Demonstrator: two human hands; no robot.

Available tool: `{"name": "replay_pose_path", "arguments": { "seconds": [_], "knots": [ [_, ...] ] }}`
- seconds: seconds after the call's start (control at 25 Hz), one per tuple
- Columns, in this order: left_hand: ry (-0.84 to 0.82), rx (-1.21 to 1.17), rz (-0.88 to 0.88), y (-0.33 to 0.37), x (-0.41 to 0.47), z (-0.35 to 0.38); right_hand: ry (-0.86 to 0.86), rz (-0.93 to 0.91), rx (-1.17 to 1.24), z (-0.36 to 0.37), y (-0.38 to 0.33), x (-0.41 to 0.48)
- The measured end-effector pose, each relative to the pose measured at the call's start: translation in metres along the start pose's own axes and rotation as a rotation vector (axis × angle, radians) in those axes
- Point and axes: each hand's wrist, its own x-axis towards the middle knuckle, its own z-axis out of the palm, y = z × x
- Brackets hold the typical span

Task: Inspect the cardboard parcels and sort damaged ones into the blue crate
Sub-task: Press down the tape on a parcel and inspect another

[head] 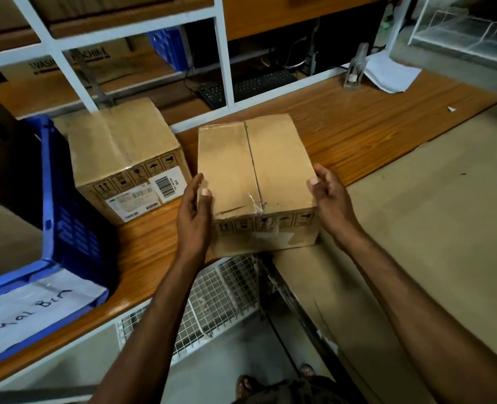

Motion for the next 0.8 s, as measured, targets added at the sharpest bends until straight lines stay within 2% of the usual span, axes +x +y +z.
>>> {"name": "replay_pose_path", "arguments": {
  "seconds": [0.12, 0.24, 0.36, 0.44, 0.48, 0.56, 0.68, 0.8],
  "knots": [
    [-0.044, 0.019, -0.020, 0.005, -0.013, 0.006, -0.014, 0.028, 0.008, 0.005, 0.005, -0.019],
    [-0.056, 0.281, 0.022, 0.011, -0.010, 0.007, 0.105, 0.019, -0.056, 0.012, 0.002, -0.021],
    [-0.142, 0.601, 0.128, 0.019, -0.003, 0.008, 0.042, 0.048, -0.188, 0.019, -0.013, -0.017],
    [-0.191, 0.720, 0.121, 0.019, 0.000, 0.010, 0.018, 0.051, -0.177, 0.018, -0.018, -0.017],
    [-0.214, 0.691, 0.097, 0.019, 0.001, 0.008, 0.011, 0.063, -0.111, 0.014, -0.017, -0.017],
    [-0.274, 0.448, 0.057, 0.012, 0.001, -0.002, -0.045, 0.097, 0.067, 0.000, -0.011, -0.015],
    [-0.183, 0.185, 0.074, -0.001, -0.007, -0.021, -0.153, 0.082, 0.145, -0.015, -0.005, -0.014],
    [-0.123, 0.009, -0.022, -0.005, -0.019, -0.027, -0.061, 0.093, 0.181, -0.020, 0.003, -0.016]
  ]
}}
